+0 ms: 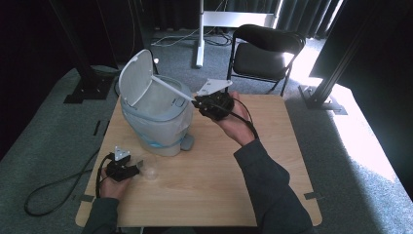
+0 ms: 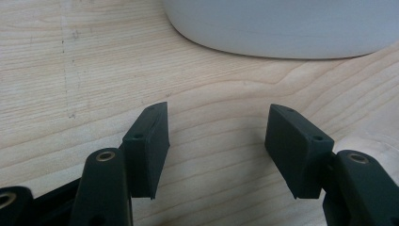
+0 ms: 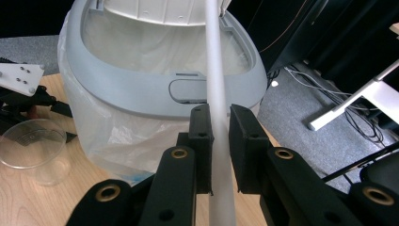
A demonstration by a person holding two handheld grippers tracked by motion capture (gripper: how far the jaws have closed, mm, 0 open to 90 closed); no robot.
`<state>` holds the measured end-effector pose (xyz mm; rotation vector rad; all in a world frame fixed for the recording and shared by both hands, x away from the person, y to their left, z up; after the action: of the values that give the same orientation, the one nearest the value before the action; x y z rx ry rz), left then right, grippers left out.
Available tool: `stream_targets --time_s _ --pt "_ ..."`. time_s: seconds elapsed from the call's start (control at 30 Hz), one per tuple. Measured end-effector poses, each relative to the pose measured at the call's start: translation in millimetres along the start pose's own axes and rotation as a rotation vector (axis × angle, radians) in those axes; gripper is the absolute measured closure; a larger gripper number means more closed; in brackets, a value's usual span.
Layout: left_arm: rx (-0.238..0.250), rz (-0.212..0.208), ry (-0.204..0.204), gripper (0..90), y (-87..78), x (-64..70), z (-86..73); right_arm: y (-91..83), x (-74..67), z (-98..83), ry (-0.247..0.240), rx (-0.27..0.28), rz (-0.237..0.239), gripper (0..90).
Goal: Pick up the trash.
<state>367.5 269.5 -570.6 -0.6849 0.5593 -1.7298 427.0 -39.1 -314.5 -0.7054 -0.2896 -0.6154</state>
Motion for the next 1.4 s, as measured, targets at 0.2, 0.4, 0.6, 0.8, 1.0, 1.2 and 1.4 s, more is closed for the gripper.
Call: stream_targets --time_s 0.2,0.4,0.6,0.8,1.0,1.2,1.4 --pt "-0.001 0.0 0.001 40.4 -0.1 0.0 0.0 3.0 1.6 2.1 -0.004 -0.014 0.003 79.7" --pt "0.001 0.0 -0.001 40.4 0.1 0.1 0.0 3.9 1.7 4.4 -0.016 -0.03 0.011 79.7" --pt "0.0 0.0 0.001 40.4 0.0 0.0 0.0 4.2 3.4 6.1 -0.017 -0.033 0.017 79.7" --pt "0.0 0.0 0.0 40.4 0.0 0.1 0.0 4.2 4.3 9.7 -0.021 -0.03 0.017 79.6" --pt "-0.001 0.0 0.002 40.4 -0.1 0.0 0.0 6.0 4.6 14.3 -0.023 -0.037 0.018 79.7" --pt "0.0 -0.001 0.001 40.4 0.0 0.0 0.0 7.9 6.5 14.6 -0.024 -0.044 0.017 79.7" --pt "0.0 -0.001 0.001 40.4 0.0 0.1 0.0 10.0 7.3 13.7 -0.022 -0.053 0.018 79.7"
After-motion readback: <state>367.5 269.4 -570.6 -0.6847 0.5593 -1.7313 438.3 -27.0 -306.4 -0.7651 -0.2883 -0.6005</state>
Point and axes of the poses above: each handheld gripper's, and its own axes: y roughly forward along the jaws, z roughly out of its top, x roughly to its right, the point moved 4 cm from there along y, roughly forward along the jaws, and after that the axes turned 13 degrees about -y, right-handed, at the moved point
